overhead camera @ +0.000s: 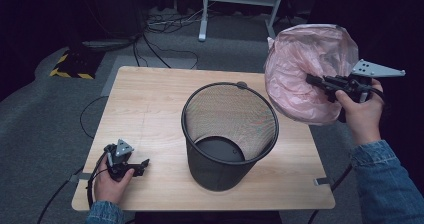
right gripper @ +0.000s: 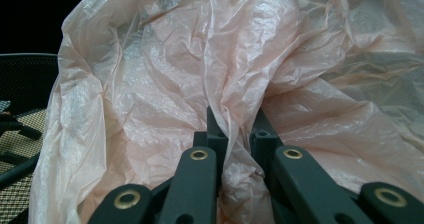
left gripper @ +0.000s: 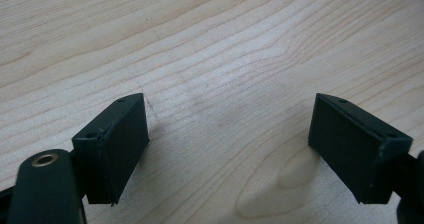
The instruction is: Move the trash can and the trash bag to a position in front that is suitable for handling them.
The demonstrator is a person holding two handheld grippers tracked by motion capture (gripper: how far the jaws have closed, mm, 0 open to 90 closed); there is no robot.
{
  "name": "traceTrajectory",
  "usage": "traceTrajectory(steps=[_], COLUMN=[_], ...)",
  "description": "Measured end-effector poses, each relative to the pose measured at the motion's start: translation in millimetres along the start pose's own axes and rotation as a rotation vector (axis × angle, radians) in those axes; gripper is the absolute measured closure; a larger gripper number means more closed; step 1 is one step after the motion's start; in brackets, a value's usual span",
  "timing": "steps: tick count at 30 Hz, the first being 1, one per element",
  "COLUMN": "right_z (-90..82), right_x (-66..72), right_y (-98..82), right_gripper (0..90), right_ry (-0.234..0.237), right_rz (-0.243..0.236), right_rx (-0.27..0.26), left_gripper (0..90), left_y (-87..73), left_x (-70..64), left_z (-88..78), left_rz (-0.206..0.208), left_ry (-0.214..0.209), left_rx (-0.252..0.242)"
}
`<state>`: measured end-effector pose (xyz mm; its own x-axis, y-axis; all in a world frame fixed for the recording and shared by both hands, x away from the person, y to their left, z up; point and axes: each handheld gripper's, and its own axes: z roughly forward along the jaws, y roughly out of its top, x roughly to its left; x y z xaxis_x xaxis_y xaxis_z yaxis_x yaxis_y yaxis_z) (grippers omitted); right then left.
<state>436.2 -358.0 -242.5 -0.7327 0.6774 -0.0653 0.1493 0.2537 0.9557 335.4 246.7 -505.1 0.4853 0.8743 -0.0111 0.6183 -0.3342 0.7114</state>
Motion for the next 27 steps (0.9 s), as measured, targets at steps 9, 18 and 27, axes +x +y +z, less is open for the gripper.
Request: traceTrajectory(steps=[9,18,27], right_z=[7.3,9.2,9.2], right_x=[3.3,21.7,46.7], right_y=[14.5,30.7,47.1], right_gripper=[84.8,84.8,84.8], right_ry=[0.081,0.127,0.197], right_rz=[-0.019,-0.05,-0.079], right_rx=[-0.02,-0.022,-0.036], left_gripper=[16.2,16.2,16.2], left_y=[-0.1,-0.1,-0.1], left_x=[-0.1,-0.1,-0.1], left_z=[0.0,0.0,0.0], left_rz=[0.0,-0.001,0.0], left_ry=[0.0,0.0,0.001], left_rx=[0.0,0.0,0.0])
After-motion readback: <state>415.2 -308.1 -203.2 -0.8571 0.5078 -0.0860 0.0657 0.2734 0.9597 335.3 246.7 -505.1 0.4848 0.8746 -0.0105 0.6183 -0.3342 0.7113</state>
